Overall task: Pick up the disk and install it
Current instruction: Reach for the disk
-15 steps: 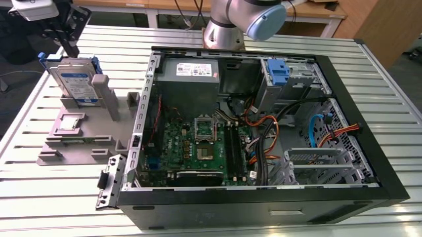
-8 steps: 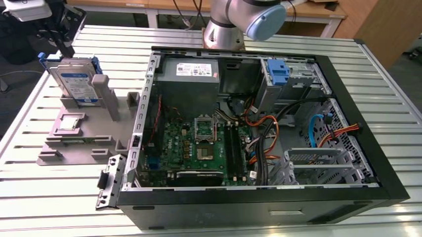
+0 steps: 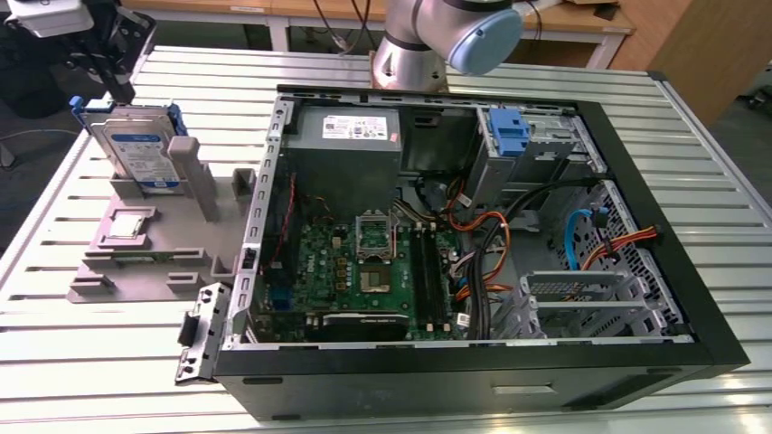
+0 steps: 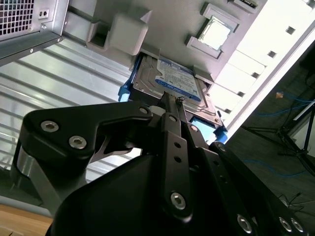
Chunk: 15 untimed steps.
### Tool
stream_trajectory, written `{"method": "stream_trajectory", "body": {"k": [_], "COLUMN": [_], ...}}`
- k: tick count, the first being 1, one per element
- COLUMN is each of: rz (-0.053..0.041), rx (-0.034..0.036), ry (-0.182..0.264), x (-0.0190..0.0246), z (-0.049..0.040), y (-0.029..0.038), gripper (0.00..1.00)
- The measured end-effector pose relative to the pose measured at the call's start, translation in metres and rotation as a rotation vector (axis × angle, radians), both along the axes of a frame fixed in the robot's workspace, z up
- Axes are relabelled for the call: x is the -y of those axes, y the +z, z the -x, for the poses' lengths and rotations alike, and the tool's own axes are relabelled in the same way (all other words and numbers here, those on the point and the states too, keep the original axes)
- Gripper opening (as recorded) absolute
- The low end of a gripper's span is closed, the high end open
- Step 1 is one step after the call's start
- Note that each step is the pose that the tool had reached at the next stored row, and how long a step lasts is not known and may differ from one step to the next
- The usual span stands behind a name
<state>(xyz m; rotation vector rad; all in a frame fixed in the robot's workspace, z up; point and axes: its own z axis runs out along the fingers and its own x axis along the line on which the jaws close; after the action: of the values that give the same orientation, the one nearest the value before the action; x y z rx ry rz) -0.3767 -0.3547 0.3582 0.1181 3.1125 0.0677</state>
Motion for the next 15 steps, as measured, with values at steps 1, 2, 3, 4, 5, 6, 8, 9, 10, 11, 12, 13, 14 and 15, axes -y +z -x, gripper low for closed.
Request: {"method": "stream_trajectory", "body": {"k": [1,2,3,4,5,6,8,9,10,11,12,13,14,15], "rz": [0.0001,0.0,-0.0001,0.0001,0.0,0.0,0.0,0.0001,0.0001,0.0001,0.0,0.0004,0.0027,0.0067], "rx": [0.0,0.0001,0.0001,-0.0001,-0.0001,0.0,-0.0001,-0.0004,-0.0004,-0.0004,-0.0004,-0.0005,-0.0005,-0.0005], "ry": [0.0,0.0,0.0,0.0,0.0,0.0,0.0,0.0,0.0,0.0,0.0,0.0,0.0,0.0], "x": [-0.001,-0.0016,-0.002,-0.0026,-0.0032,-0.0039,-0.0049,-0.0053,-0.0057,-0.0062,-0.0067,-0.0074,-0.0084,-0.0093], "z": [0.0003,0.0005,0.0007,0.0007,0.0007,0.0008,0.0016,0.002,0.0026,0.0033,0.0041,0.0049,0.0056,0.0063], "y": [-0.0001,-0.0003,-0.0005,-0.0005,-0.0006,-0.0008,-0.0013,-0.0014,-0.0016,-0.0019,-0.0022,-0.0024,-0.0028,-0.003], "gripper": [0.1,0.1,0.1,0.1,0.1,0.1,0.1,0.1,0.1,0.1,0.1,0.1,0.1,0.1]}}
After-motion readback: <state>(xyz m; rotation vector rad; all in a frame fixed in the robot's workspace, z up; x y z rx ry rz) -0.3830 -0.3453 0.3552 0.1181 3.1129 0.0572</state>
